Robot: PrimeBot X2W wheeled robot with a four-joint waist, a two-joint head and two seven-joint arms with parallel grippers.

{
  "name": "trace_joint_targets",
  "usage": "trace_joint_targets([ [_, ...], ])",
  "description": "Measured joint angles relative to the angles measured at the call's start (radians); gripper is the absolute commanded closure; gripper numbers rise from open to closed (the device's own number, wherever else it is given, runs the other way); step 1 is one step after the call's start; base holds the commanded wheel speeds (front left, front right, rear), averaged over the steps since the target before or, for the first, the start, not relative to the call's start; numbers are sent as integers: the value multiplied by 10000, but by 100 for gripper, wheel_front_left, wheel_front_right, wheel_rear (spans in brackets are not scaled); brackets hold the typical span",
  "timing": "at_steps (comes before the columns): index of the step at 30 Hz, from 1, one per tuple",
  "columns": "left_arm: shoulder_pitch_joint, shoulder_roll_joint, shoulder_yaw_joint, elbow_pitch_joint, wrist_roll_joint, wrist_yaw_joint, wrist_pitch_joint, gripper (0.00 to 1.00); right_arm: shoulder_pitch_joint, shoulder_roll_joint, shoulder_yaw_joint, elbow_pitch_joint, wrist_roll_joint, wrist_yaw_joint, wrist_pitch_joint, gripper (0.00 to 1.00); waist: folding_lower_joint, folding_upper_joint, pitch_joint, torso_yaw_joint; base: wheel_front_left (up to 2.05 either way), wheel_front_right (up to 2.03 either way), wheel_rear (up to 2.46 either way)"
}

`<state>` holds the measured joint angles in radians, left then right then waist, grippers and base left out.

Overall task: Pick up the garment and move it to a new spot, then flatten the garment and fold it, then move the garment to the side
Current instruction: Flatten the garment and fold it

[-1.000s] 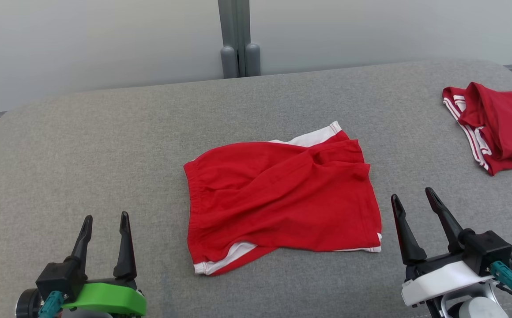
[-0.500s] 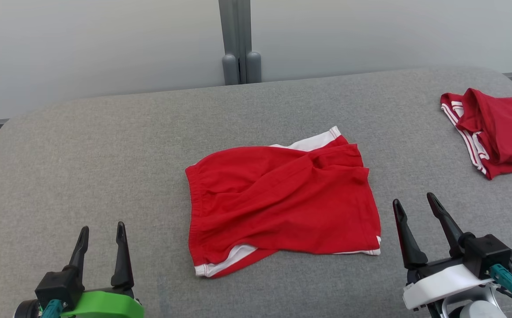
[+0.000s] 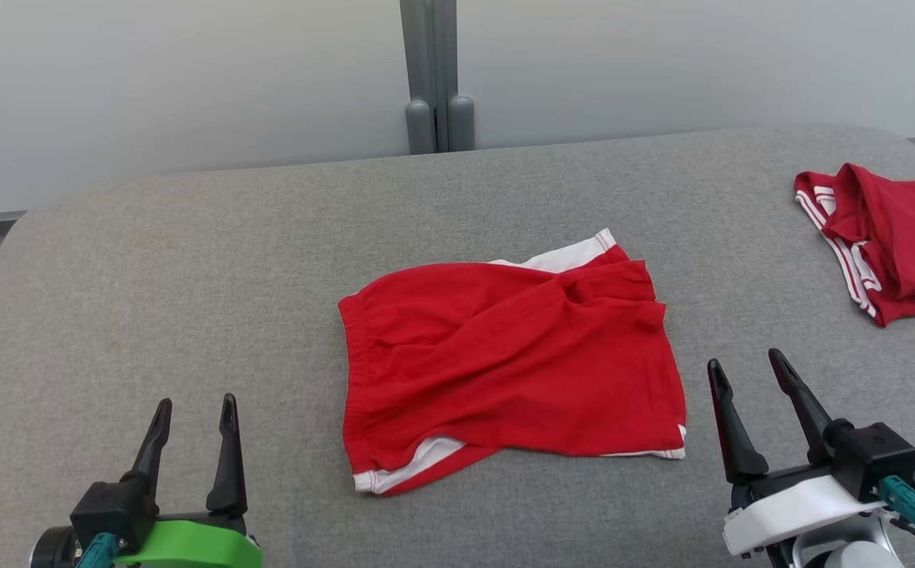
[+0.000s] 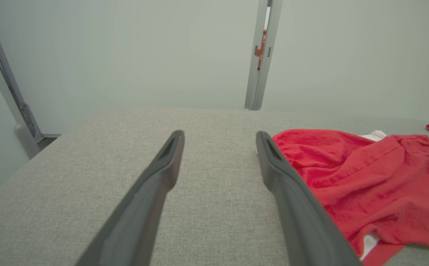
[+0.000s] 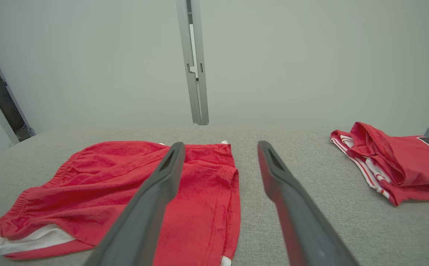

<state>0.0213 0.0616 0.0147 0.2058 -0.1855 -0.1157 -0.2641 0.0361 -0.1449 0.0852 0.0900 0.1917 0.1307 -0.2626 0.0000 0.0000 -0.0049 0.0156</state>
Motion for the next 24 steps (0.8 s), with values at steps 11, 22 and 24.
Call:
trace_joint_targets([
  [11,18,90,31,33,-71,-73,0,0,12,46,-15,157,-2,0,0,0,0,0,-43,63,0,0,0],
  [22,29,82,-98,161,-100,-82,0,0,10,48,-8,395,-6,0,0,0,0,0,-22,44,0,0,0],
  [24,34,67,-301,263,-105,-86,2,0,5,58,-12,518,-8,0,0,0,0,0,2,38,0,0,0],
])
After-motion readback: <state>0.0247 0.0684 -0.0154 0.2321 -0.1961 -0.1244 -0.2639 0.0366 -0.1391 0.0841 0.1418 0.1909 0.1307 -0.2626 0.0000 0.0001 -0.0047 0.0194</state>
